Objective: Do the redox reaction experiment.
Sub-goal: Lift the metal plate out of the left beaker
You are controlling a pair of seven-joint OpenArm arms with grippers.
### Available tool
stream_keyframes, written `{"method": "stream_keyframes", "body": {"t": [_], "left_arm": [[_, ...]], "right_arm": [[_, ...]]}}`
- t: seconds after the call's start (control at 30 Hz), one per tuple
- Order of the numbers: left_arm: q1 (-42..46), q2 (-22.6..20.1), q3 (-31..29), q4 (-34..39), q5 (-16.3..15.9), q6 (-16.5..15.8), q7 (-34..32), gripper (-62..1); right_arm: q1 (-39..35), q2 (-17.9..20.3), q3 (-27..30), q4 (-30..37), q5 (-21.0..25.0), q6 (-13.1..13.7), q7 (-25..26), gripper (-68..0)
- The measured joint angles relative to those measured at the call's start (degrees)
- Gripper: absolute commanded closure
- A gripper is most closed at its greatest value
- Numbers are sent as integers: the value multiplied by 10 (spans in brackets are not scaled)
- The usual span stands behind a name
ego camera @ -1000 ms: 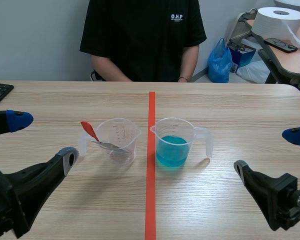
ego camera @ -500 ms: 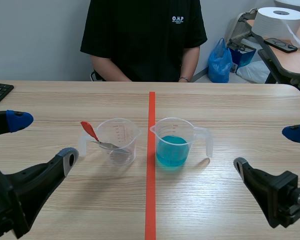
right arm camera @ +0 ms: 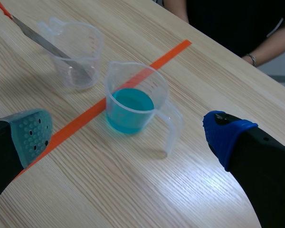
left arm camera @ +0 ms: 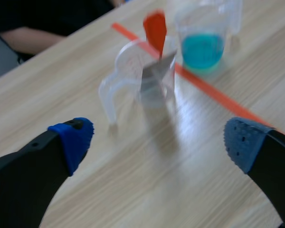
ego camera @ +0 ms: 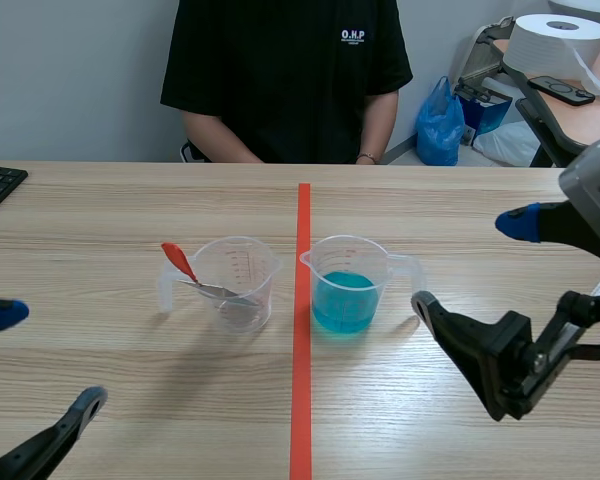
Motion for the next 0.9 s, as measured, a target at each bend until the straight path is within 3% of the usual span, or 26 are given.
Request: {"method": "stream_keyframes", "body": {"t": [0.17,0.3,0.43,0.63,0.8,0.9], "left_arm": [[26,0,-7,-49,23,10,-9,-417],[47,0,-19,-92,43,14,-52,-358],[76,0,-26,-139,63,43,-108,-264],[103,0,-43,-192,64,44,-130,-127],[117,0,-43,-221,66,43,-155,-115],[124,0,-43,-240,66,43,-169,-115]], "right_arm": [[59,6,-52,0,-16,0,-1,-679],[101,5,-95,0,-26,0,-10,-679],[141,5,-137,-6,-26,0,-10,-679],[220,5,-237,-55,-36,0,-9,-679],[275,-16,-311,-97,-38,2,2,-679],[302,-37,-344,-117,-65,3,9,-679]]}}
